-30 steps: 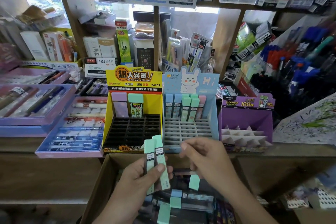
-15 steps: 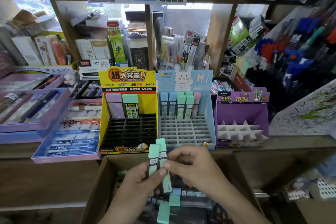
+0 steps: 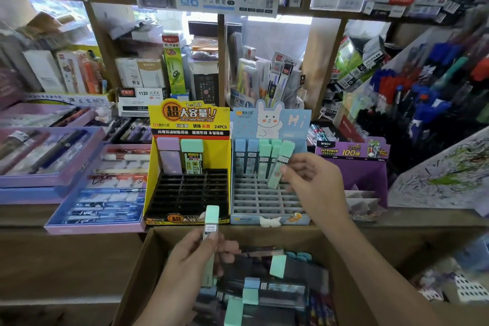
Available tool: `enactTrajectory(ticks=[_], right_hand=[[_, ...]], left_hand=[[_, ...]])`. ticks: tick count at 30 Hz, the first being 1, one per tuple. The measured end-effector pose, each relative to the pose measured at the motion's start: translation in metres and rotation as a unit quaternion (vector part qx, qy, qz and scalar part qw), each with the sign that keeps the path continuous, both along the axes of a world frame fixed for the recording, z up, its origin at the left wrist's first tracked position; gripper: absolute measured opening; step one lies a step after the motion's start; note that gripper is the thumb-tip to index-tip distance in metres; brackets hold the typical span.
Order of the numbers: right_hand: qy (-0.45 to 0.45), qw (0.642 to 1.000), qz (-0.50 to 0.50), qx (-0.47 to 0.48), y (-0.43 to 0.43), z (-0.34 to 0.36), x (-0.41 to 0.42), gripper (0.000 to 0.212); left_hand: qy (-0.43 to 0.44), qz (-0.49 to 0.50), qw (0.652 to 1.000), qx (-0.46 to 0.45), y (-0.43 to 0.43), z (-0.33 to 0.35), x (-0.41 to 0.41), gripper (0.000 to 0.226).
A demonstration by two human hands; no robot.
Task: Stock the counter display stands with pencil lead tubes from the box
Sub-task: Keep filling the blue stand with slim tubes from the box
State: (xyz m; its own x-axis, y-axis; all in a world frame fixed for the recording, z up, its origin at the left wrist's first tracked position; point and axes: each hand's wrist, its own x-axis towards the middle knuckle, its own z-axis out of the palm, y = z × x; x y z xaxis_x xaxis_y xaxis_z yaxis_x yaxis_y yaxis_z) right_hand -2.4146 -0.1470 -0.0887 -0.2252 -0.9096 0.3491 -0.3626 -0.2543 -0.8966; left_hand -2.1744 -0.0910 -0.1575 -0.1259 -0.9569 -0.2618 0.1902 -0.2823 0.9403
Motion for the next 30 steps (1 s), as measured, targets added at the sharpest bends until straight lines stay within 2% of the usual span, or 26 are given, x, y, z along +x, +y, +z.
enactTrajectory(ticks=[3,8,15,22,26,30], right_hand=[[0.033,0.999,-0.018,0.009,-0.016,-0.003,0.000,0.019],[0.068,0.997,-0.021,0.035,-0.027,-0.011,0.002,0.010],[0.156,0.985,-0.046,0.048,-0.031,-0.012,0.008,0.010],[0.139,0.986,-0.045,0.082,-0.036,-0.010,0.020,0.006],[0.158,0.983,-0.055,0.081,-0.037,-0.013,0.021,0.008],[0.160,0.982,-0.059,0.080,-0.039,-0.016,0.022,0.004]], left_hand=[[0.001,-0.003,1.000,-0.001,0.001,0.000,0.002,0.029],[0.006,0.001,1.000,-0.002,0.000,-0.002,0.003,0.020],[0.014,-0.005,1.000,0.006,-0.002,-0.002,0.006,0.024],[0.008,-0.007,1.000,0.012,-0.001,0.000,0.006,0.023],[-0.022,-0.001,1.000,0.001,-0.001,0.001,0.005,0.015],[-0.073,-0.017,0.997,-0.018,0.002,0.004,0.005,0.016]])
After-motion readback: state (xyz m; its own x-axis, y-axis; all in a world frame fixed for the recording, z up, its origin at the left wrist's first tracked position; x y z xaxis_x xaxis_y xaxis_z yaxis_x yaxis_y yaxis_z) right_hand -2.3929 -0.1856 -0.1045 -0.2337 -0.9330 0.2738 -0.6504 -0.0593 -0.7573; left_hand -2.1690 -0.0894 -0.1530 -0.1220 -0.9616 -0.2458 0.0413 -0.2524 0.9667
